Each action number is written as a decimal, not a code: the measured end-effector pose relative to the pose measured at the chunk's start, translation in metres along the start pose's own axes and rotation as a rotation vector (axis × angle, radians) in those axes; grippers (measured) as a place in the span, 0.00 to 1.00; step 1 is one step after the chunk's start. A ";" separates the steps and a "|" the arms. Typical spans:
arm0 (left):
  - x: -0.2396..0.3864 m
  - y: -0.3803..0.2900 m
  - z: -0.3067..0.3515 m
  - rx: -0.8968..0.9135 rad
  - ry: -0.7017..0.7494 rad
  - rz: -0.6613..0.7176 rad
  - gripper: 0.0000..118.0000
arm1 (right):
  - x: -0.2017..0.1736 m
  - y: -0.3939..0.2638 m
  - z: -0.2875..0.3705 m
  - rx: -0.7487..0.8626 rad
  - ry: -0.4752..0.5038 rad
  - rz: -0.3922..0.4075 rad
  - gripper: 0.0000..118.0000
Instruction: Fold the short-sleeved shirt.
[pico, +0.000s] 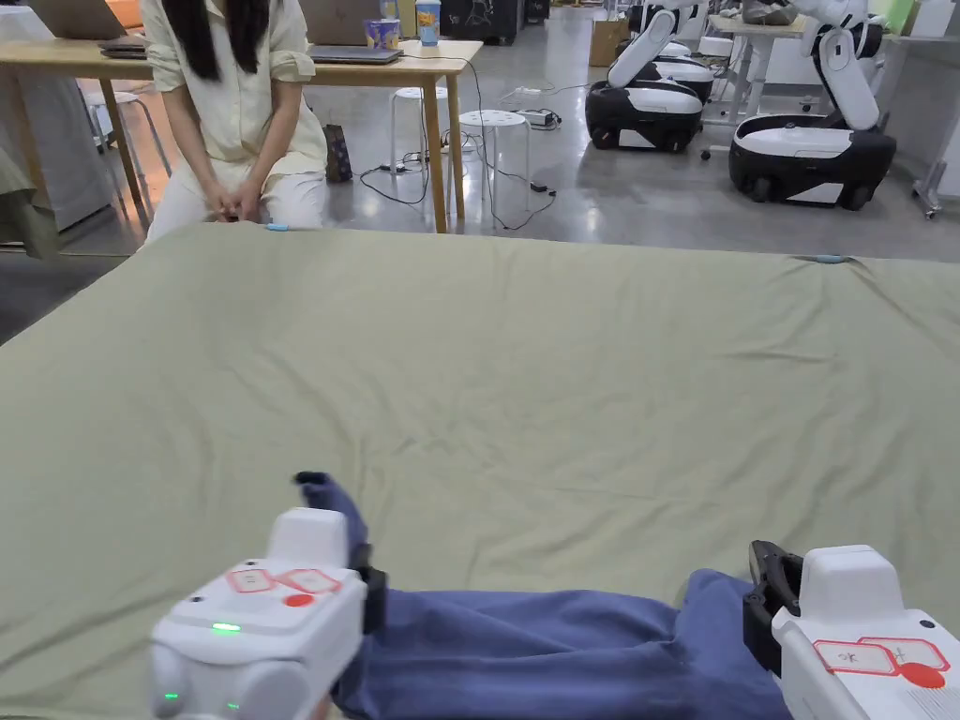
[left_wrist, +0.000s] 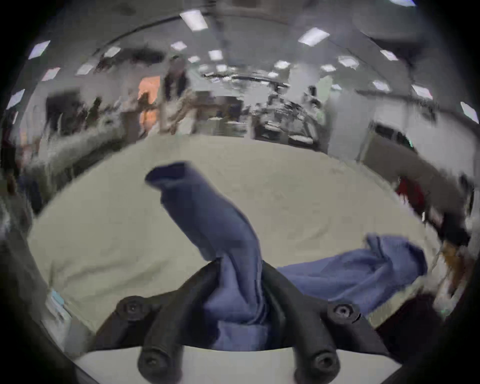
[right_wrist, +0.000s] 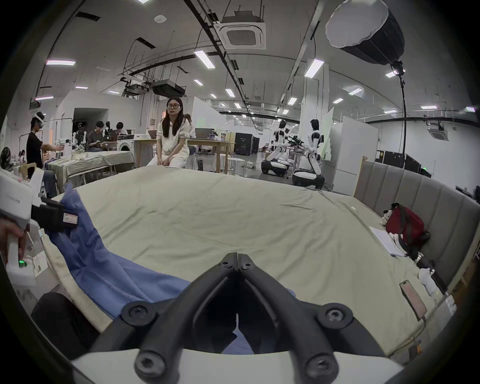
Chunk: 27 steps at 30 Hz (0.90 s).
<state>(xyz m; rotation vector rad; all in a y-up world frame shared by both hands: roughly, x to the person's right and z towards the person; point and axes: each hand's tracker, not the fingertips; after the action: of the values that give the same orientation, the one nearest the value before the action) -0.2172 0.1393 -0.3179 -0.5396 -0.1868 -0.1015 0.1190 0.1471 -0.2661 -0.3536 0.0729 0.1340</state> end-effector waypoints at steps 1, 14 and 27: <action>0.035 -0.001 -0.001 -0.009 -0.002 -0.099 0.07 | 0.003 -0.002 0.001 -0.002 -0.001 -0.002 0.00; 0.161 -0.039 -0.063 -0.154 0.001 -0.415 0.30 | 0.033 -0.030 0.010 -0.029 0.002 -0.053 0.00; 0.042 -0.012 -0.035 -0.082 -0.313 0.339 0.30 | 0.031 -0.034 0.008 -0.039 0.017 -0.071 0.00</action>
<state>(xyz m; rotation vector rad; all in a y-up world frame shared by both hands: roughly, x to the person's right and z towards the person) -0.1728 0.1091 -0.3326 -0.6602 -0.3942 0.3089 0.1551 0.1220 -0.2500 -0.3953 0.0742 0.0625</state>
